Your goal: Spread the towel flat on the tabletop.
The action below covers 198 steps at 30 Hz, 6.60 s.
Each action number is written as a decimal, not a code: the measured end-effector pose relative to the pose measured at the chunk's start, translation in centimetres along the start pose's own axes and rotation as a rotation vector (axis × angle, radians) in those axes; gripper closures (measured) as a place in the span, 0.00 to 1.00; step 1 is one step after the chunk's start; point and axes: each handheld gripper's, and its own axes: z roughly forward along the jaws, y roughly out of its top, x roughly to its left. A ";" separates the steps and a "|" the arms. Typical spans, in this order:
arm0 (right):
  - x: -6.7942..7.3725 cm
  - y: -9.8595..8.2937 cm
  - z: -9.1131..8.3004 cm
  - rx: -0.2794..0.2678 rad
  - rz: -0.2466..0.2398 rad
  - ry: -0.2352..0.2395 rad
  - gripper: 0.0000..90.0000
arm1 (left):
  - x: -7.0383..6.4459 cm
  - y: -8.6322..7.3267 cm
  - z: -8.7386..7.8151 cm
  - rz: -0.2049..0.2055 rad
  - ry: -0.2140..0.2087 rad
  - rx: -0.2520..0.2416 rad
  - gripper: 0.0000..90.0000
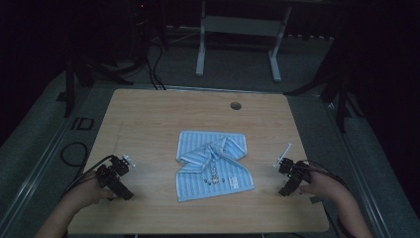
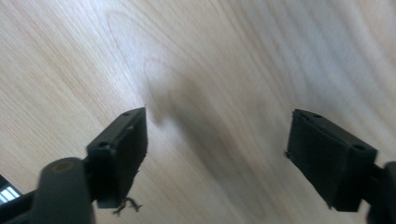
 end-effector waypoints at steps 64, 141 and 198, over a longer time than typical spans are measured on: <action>4.7 17.2 -3.2 -0.237 -0.314 -0.047 0.94 | -12.2 18.2 1.8 0.315 0.025 -0.235 0.73; 2.9 12.1 -0.3 -0.320 -0.090 -0.066 0.97 | -6.7 14.9 0.1 0.298 -0.030 -0.236 0.63; 10.4 5.8 1.9 -0.316 -0.158 -0.063 0.79 | -10.8 8.1 1.9 0.446 -0.072 -0.262 0.55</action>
